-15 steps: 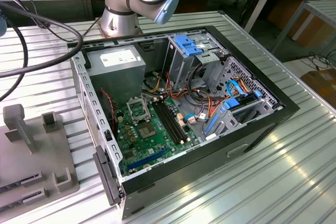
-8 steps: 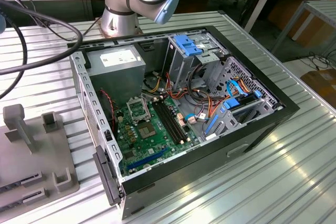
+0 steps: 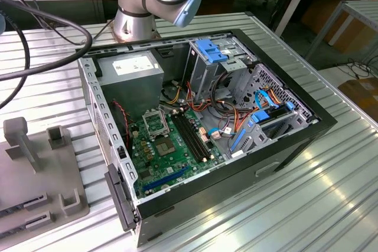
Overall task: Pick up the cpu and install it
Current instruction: 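Pick up the cpu and move it towards the insertion slot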
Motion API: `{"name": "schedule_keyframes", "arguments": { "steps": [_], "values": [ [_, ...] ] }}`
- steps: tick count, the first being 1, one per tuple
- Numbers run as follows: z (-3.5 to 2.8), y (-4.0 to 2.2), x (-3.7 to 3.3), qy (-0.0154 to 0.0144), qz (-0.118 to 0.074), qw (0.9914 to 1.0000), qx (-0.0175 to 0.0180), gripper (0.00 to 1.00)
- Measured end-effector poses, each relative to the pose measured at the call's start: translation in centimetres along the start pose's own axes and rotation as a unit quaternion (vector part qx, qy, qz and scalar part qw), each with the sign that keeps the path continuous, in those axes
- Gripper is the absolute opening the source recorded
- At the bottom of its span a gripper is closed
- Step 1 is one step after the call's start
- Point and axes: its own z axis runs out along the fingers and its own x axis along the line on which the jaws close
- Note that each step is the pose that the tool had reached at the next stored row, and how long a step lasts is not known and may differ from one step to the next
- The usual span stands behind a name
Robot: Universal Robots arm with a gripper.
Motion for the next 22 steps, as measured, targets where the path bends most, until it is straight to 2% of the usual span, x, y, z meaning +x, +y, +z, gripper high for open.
{"name": "schedule_keyframes", "arguments": {
  "steps": [3,10,22],
  "values": [
    [-0.20,0.01,-0.01,0.0000,0.000,1.00000,0.0000,0.38],
    [-0.23,0.00,-0.01,0.0002,0.000,1.00000,0.0001,0.38],
    [0.20,0.00,-0.01,0.0000,0.004,0.99999,0.0000,0.38]
  ]
}}
